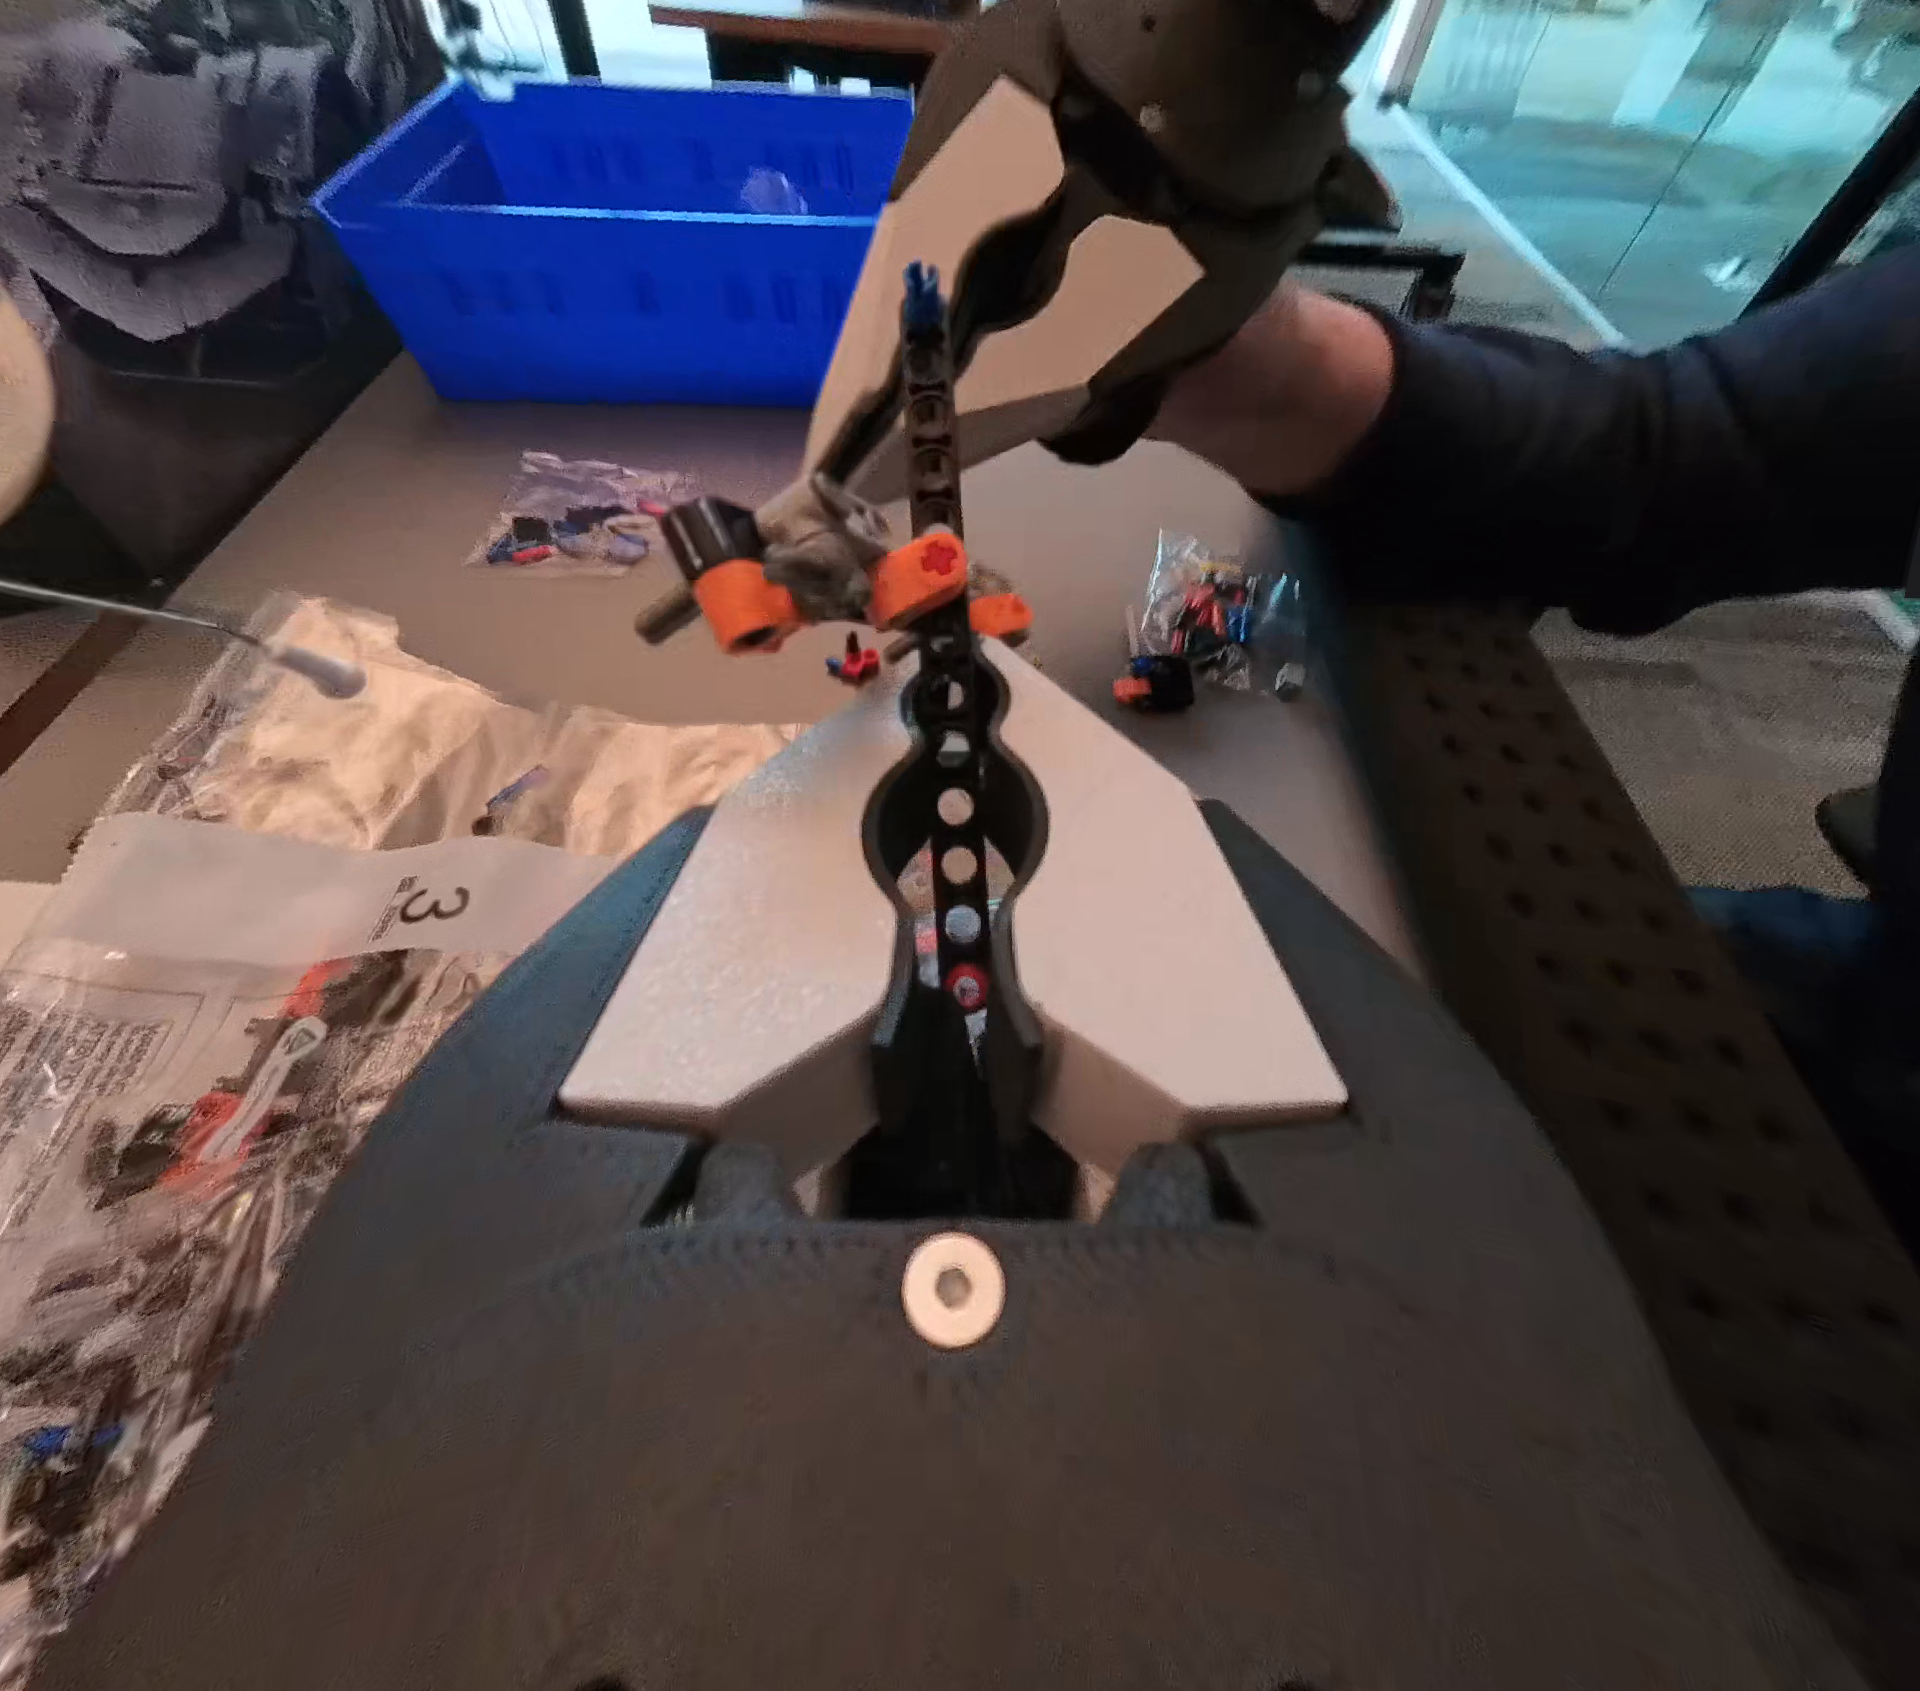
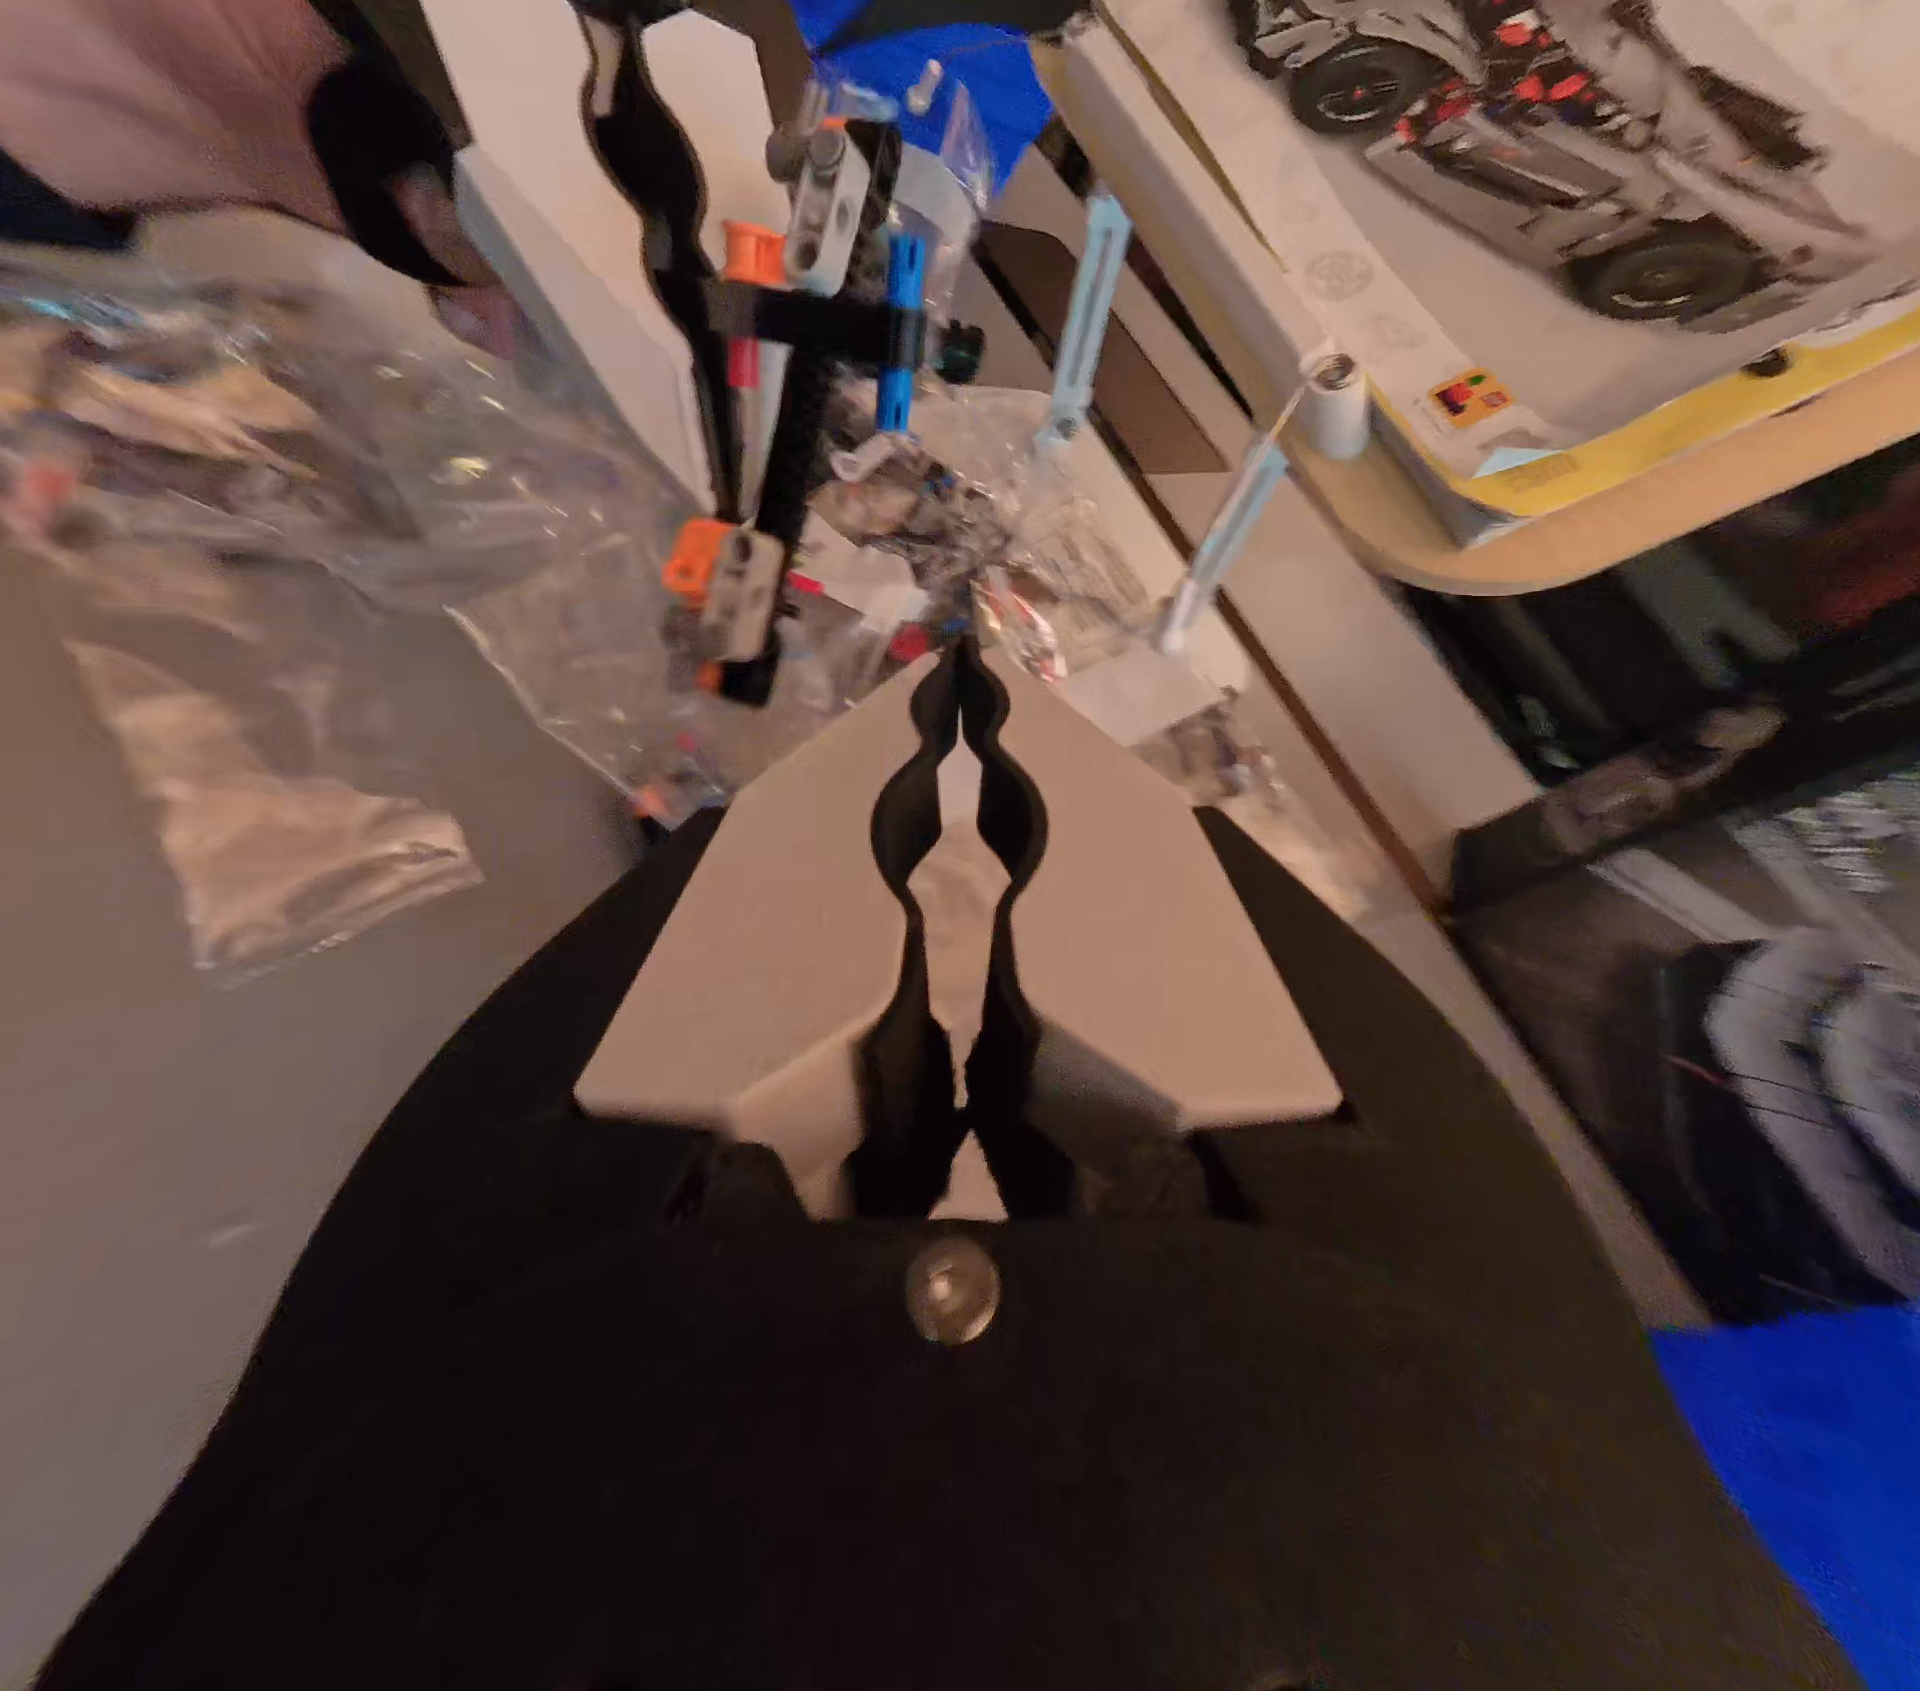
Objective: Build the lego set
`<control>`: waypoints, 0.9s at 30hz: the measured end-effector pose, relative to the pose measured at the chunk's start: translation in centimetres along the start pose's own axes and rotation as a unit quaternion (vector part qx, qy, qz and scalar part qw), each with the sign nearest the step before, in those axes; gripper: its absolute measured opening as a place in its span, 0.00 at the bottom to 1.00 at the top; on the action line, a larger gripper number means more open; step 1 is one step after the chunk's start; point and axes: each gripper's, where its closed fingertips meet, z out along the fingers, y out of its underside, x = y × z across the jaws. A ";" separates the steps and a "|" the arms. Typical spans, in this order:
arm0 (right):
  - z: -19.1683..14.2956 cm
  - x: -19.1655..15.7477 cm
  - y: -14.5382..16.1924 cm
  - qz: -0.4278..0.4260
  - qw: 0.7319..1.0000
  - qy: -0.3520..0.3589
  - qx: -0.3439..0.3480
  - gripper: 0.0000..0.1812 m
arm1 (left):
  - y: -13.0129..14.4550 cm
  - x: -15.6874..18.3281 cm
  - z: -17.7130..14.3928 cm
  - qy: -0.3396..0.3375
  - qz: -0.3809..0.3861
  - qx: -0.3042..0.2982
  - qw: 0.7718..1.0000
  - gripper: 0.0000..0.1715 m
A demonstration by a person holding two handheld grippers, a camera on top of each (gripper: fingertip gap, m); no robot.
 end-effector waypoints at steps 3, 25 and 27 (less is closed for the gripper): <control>0.7 -1.8 -0.1 0.071 0.994 -0.085 0.026 0.00 | -0.3 1.2 0.1 0.043 -0.004 0.016 0.999 0.00; 0.3 -7.0 -1.7 0.137 0.944 -0.286 0.093 0.04 | 2.0 5.4 1.7 0.144 0.056 -0.032 0.988 0.01; 0.5 -7.1 -1.5 0.110 0.953 -0.269 0.081 0.04 | 2.2 5.6 1.9 0.149 0.056 -0.036 0.987 0.01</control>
